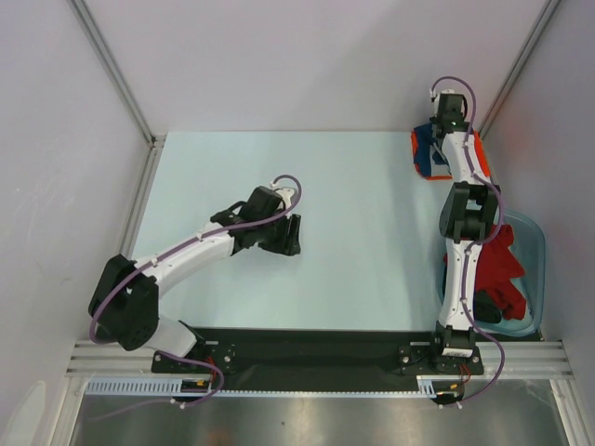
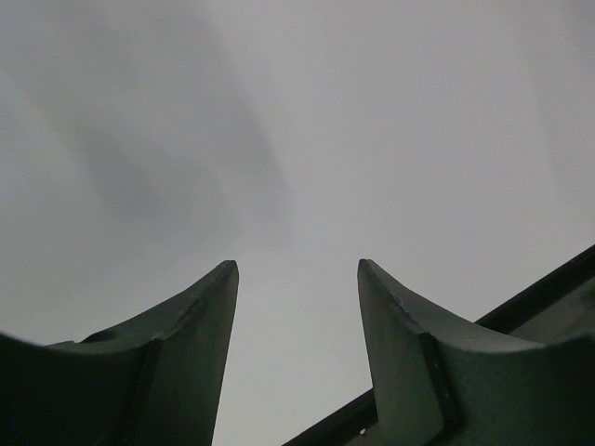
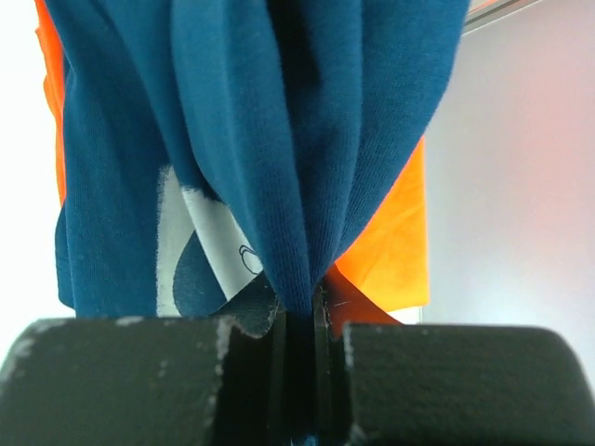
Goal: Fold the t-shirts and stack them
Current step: Neatly place the folded tshirt to the corner
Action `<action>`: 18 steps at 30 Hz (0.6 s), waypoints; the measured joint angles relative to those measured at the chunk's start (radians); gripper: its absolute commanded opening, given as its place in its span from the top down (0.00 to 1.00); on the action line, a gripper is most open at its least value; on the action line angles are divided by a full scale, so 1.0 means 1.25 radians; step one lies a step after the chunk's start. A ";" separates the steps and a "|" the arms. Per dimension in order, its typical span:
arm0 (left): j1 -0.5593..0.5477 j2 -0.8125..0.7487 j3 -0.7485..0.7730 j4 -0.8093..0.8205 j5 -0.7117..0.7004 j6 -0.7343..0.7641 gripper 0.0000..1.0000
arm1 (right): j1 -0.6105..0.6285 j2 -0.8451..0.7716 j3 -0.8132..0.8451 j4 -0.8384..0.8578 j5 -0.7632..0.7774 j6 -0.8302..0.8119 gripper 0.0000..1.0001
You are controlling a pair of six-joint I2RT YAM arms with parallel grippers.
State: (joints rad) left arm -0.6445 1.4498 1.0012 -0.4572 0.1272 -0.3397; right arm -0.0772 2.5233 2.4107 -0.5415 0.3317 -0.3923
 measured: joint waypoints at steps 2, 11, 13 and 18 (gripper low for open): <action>0.000 0.004 0.004 -0.001 0.000 0.000 0.40 | -0.003 0.006 0.000 0.005 0.000 0.000 1.00; 0.000 0.037 0.021 -0.002 0.001 0.000 0.40 | -0.026 0.024 0.000 0.039 -0.006 0.001 1.00; 0.000 0.044 0.024 -0.002 0.001 0.000 0.41 | -0.030 0.030 0.000 0.045 -0.006 0.001 1.00; 0.000 0.052 0.034 -0.002 0.006 0.000 0.41 | -0.040 0.042 0.000 0.061 -0.005 0.001 0.89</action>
State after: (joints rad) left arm -0.6445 1.5150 1.0439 -0.4595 0.1345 -0.3401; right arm -0.1268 2.5763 2.4107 -0.4652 0.3252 -0.3916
